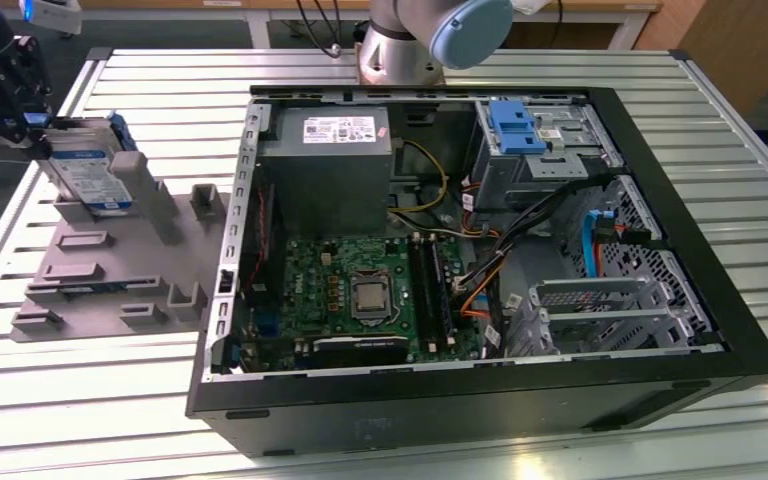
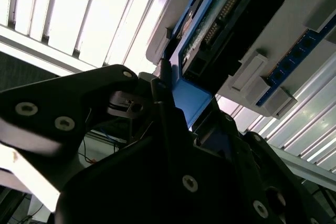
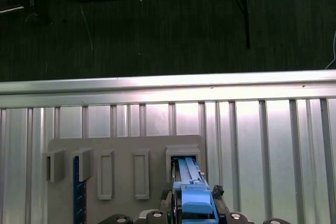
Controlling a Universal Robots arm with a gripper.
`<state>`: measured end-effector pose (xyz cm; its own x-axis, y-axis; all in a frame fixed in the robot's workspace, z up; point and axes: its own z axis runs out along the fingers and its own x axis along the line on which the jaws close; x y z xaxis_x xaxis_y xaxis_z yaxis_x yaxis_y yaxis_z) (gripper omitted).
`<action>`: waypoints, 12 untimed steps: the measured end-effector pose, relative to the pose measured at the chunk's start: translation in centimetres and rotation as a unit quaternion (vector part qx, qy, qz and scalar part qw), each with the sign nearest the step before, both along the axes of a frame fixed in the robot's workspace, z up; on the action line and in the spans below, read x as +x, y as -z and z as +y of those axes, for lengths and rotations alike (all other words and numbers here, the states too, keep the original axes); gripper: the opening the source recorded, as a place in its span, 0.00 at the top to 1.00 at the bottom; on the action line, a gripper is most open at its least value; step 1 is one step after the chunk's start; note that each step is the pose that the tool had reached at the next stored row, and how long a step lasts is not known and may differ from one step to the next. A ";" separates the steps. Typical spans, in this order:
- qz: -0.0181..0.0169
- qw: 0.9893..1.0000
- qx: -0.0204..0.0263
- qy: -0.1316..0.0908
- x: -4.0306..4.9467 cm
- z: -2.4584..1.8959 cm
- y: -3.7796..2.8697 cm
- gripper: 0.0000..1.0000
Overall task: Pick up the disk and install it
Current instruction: 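Pick up the disk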
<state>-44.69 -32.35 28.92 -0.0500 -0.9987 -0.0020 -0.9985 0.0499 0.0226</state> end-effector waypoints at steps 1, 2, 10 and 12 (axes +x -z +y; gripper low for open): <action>0.000 1.000 0.000 0.000 0.00 0.00 0.00 0.62; 0.000 1.000 0.000 0.000 0.00 0.00 0.00 0.62; 0.000 1.000 0.000 -0.009 0.00 -0.29 0.02 0.63; 0.000 1.000 0.000 -0.013 0.00 -0.37 0.03 0.63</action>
<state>-44.69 -32.72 28.89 -0.0243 -0.9997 -0.0021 -0.9995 0.0242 0.0224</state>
